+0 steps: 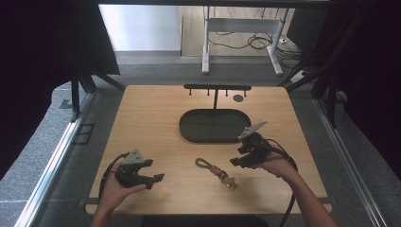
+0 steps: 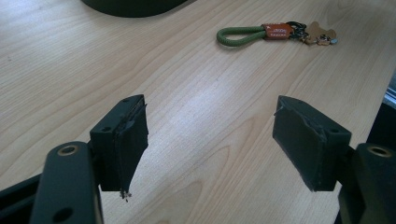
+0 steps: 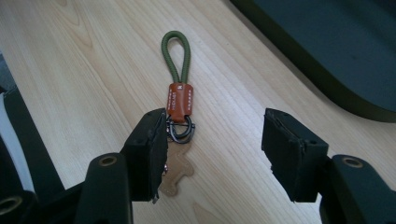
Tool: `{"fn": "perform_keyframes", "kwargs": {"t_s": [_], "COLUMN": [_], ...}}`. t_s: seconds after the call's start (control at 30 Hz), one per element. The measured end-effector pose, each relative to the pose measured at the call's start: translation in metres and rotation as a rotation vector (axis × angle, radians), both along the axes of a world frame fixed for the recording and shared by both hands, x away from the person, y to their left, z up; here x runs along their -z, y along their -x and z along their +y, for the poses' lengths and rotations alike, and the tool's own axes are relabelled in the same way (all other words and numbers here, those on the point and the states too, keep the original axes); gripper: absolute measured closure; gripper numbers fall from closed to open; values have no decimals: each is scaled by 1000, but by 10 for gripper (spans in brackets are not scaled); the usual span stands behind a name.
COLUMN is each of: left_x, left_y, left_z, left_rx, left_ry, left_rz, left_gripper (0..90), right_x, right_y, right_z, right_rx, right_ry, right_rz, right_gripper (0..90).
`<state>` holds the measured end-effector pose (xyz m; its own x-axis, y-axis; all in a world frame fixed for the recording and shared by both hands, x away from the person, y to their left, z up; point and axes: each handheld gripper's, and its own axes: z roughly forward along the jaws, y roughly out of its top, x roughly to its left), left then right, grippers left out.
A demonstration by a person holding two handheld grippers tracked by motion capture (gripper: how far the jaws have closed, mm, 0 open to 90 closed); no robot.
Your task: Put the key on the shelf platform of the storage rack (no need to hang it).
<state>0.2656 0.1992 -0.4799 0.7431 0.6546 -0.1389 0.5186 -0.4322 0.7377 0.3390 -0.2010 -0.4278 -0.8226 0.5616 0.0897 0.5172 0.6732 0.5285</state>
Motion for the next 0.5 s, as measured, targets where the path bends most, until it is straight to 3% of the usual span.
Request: {"fn": "perform_keyframes", "kwargs": {"t_s": [0.13,0.5], "left_x": [1,0], "left_y": [-1,0], "left_z": [0,2], "left_rx": [4,-2], "left_ry": [-3,-3], "left_rz": [0,-5], "left_gripper": [270,270], "right_x": [9,25], "right_y": [-1,-4], "right_z": [12,31], "right_rx": [-21,-43], "right_ry": [26,66], "right_rz": [31,60], "right_gripper": [427,429]}}
